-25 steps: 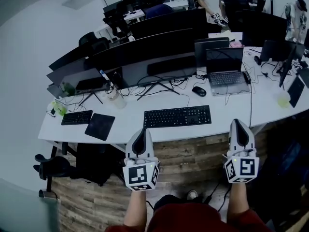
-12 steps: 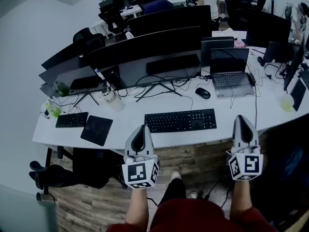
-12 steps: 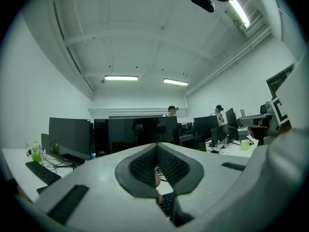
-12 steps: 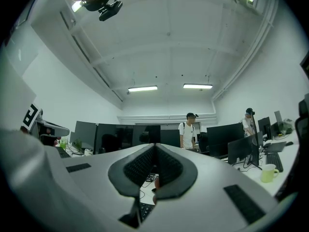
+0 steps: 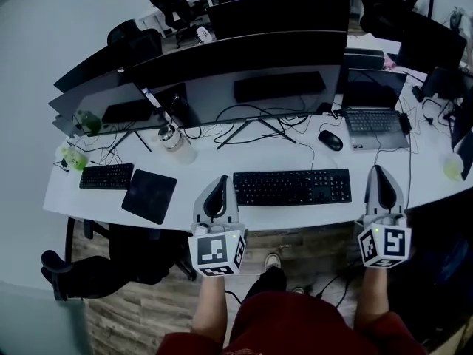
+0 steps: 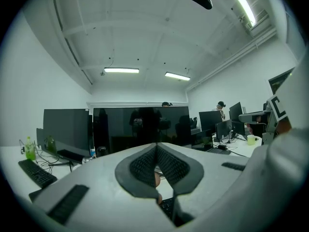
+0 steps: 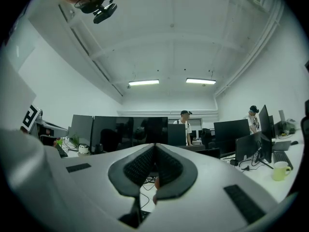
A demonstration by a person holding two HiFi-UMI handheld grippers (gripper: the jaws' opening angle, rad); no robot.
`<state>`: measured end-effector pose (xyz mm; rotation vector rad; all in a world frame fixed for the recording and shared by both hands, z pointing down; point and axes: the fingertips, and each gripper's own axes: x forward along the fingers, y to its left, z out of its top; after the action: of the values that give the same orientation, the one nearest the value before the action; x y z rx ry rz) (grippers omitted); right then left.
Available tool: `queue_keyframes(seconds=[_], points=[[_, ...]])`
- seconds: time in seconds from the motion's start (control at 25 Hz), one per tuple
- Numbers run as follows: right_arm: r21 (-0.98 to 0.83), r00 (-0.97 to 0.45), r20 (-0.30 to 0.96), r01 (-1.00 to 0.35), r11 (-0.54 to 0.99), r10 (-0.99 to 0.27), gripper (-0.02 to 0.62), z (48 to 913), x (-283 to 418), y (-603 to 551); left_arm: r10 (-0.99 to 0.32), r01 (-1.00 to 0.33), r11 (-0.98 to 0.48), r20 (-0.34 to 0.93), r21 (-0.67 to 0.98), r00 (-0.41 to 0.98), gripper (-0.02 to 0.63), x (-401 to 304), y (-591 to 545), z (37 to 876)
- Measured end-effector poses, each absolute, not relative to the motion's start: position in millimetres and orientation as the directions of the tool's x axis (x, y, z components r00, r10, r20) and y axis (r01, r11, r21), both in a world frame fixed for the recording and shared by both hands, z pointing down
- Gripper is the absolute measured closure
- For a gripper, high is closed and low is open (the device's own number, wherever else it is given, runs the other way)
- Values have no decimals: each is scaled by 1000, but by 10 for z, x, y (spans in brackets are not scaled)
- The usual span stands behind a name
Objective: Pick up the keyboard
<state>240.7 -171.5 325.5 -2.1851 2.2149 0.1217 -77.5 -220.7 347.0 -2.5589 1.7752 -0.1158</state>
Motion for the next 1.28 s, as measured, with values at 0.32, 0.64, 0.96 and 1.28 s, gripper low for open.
queue_keyframes(seconds=[0.32, 0.64, 0.96, 1.28], points=[[32, -14, 12, -999, 15, -1000, 592, 3593, 2209, -2118, -921, -929, -369, 152, -37, 360, 598, -953, -2613, 3931], [-44, -18, 197, -999, 10, -980, 548, 4321, 2238, -2365, -859, -911, -411, 325, 25, 396, 568, -1060, -2861, 4701], [-51, -40, 396, -998, 21, -917, 474, 5148, 2299, -2597, -752, -896, -430, 505, 109, 423, 464, -1095, -3054, 5523], [-116, -93, 594, -993, 29, -799, 340, 6003, 2493, -2662, -595, -862, -463, 647, 209, 477, 353, -1032, -3144, 6253]])
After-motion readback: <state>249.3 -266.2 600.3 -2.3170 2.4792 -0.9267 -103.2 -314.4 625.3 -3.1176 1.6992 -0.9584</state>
